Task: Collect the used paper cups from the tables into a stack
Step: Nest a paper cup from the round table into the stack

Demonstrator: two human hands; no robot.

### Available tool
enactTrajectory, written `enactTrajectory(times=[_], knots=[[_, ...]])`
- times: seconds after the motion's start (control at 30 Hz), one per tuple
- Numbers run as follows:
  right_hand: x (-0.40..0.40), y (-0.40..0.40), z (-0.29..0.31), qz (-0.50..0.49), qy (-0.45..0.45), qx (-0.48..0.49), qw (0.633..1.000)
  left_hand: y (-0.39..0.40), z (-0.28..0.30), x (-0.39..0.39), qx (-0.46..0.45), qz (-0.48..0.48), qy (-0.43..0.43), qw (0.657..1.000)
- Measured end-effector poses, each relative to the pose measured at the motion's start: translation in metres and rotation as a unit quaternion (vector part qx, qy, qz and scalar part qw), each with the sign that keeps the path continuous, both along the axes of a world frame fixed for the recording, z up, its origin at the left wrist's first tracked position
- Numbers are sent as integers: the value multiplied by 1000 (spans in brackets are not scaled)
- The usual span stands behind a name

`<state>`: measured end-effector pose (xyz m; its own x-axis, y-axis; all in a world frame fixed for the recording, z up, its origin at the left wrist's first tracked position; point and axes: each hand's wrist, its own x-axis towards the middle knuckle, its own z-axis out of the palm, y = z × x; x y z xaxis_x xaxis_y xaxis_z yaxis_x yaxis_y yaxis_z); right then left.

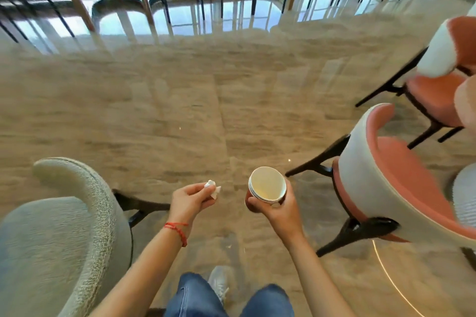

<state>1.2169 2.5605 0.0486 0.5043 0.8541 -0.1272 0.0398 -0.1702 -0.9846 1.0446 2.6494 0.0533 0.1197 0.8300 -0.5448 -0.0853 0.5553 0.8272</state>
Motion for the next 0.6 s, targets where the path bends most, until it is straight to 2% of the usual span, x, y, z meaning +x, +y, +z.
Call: enactTrajectory(times=[0.37, 0.6], knots=[[64, 189, -22, 58, -5, -1, 998, 166, -20, 51, 11, 60, 13, 998], [110, 318, -15, 113, -4, 0, 994, 271, -8, 85, 8, 126, -11, 992]])
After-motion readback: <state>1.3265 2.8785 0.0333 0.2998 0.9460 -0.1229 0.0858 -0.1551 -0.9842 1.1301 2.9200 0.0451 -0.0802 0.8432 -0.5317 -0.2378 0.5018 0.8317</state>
